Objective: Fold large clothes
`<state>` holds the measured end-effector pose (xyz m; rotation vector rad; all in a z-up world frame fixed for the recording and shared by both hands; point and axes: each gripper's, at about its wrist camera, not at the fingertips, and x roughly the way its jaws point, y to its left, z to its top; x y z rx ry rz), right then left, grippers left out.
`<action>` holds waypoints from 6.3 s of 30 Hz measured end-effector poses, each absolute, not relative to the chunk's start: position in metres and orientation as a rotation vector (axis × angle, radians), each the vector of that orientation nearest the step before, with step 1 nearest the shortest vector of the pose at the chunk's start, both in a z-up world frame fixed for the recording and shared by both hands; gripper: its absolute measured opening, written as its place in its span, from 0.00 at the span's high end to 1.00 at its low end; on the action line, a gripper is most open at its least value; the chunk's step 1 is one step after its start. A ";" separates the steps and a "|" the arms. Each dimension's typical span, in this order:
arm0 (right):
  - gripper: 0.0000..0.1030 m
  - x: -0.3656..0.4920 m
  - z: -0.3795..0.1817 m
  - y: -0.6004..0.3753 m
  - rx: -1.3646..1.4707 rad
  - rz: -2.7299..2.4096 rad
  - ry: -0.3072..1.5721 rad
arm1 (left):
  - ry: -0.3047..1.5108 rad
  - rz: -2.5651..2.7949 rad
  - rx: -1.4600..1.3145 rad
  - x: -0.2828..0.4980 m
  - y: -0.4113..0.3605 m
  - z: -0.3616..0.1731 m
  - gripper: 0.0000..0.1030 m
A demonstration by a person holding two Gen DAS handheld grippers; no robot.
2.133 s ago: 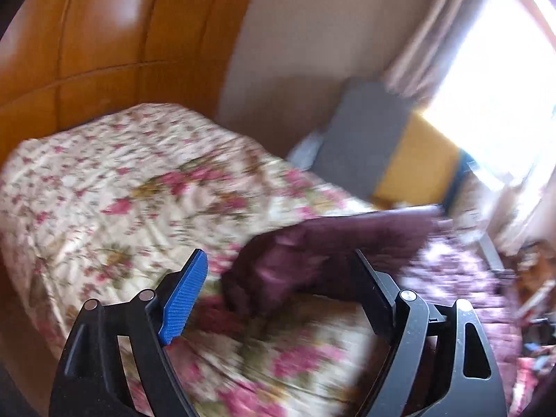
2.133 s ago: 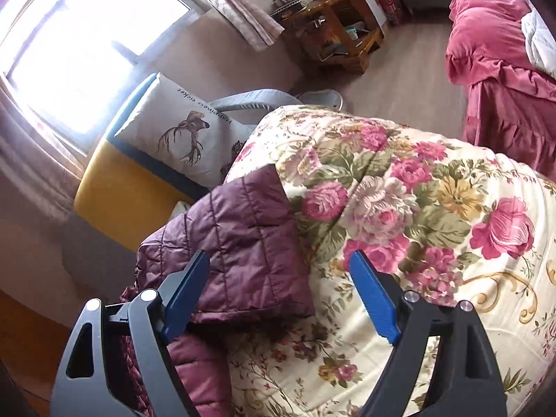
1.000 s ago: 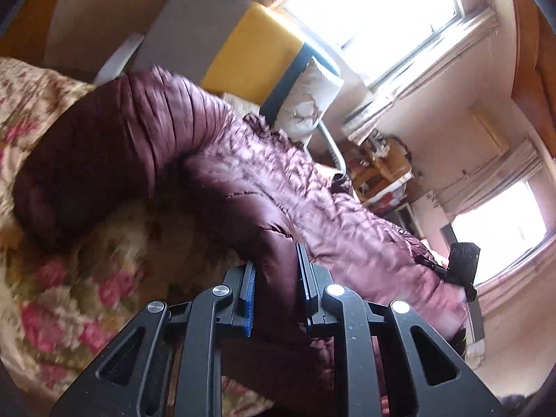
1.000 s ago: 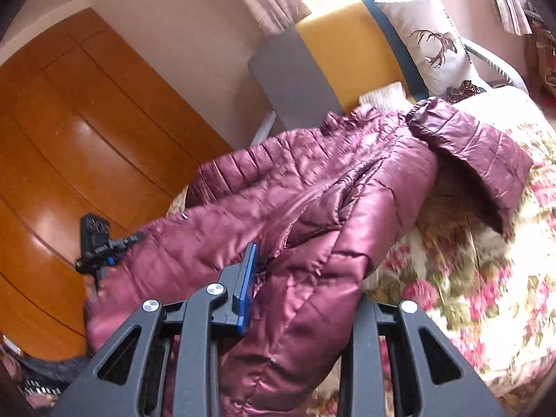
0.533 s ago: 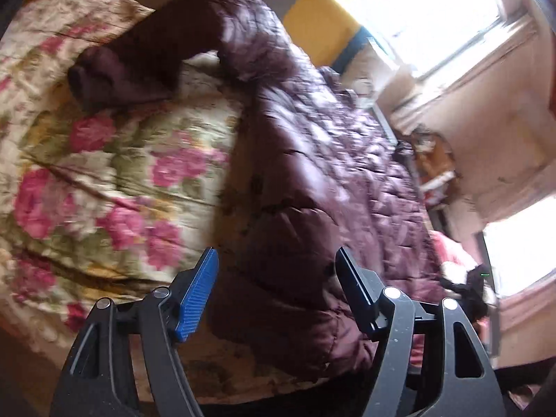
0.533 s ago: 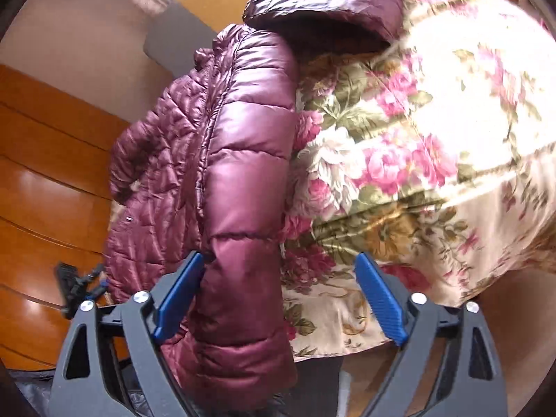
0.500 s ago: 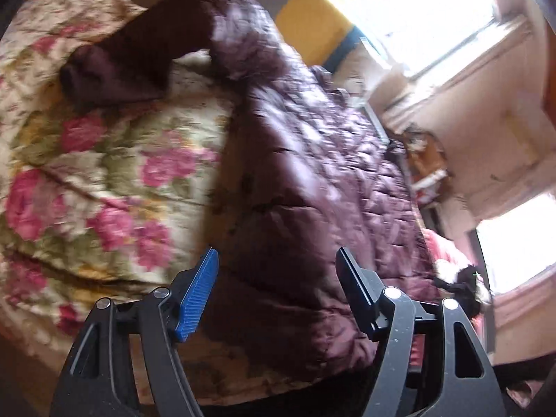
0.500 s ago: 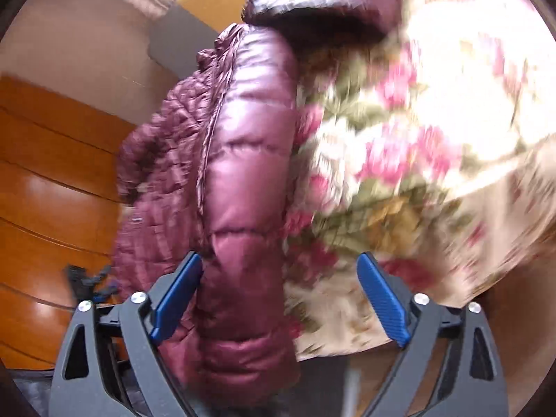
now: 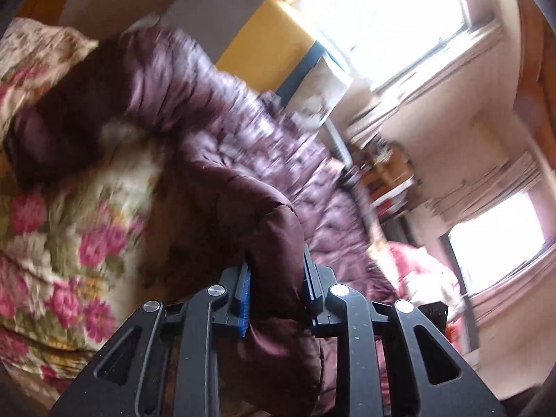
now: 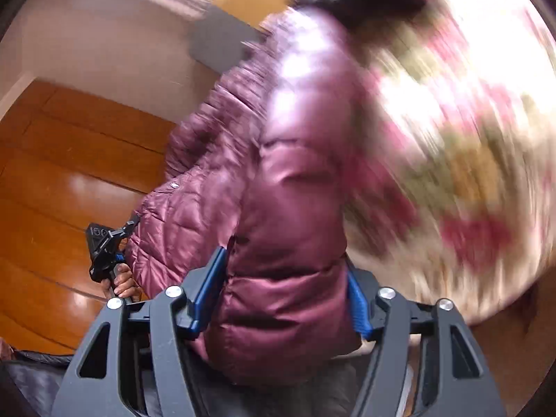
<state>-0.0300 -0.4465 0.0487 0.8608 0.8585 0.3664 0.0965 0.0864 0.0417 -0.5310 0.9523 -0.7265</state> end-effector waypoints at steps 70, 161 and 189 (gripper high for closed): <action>0.13 0.202 -0.019 -0.151 0.049 0.440 1.093 | 0.790 0.414 -0.400 0.254 0.375 0.017 0.94; 0.44 0.104 -0.021 -0.403 0.243 -0.078 0.959 | 0.934 -0.302 -0.027 0.109 0.052 -0.080 0.29; 0.90 0.005 -0.007 -0.765 1.023 -0.951 0.639 | 0.902 -0.260 -0.102 0.156 0.002 -0.042 0.13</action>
